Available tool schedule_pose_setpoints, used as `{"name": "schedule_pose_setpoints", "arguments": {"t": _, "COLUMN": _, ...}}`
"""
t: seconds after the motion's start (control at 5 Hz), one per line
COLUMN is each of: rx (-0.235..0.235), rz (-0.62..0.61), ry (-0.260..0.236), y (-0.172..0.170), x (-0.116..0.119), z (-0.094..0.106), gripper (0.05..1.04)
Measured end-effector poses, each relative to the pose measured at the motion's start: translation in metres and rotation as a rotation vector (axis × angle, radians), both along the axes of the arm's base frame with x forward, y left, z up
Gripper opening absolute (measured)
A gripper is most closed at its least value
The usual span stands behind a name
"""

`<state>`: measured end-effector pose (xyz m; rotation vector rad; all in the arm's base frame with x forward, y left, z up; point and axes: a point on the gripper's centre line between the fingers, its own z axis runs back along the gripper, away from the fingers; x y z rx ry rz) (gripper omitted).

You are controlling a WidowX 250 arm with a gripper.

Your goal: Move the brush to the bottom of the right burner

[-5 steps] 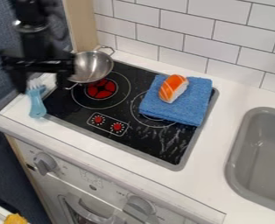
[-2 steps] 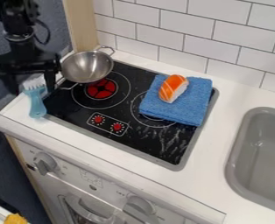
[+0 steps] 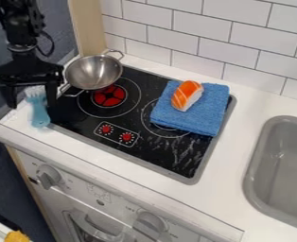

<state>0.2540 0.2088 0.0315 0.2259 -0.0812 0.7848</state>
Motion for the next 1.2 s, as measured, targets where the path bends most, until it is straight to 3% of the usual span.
{"name": "schedule_pose_setpoints", "arguments": {"t": 0.6, "rx": -0.022, "rz": 0.085, "ry": -0.01, "y": 0.008, "x": 0.003, "z": -0.018, "gripper": 0.999}}
{"name": "schedule_pose_setpoints", "arguments": {"t": 0.8, "rx": -0.024, "rz": 0.102, "ry": -0.015, "y": 0.009, "x": 0.004, "z": -0.018, "gripper": 0.949}}
{"name": "schedule_pose_setpoints", "arguments": {"t": 1.2, "rx": -0.045, "rz": 0.095, "ry": -0.005, "y": 0.007, "x": 0.003, "z": -0.019, "gripper": 0.389}}
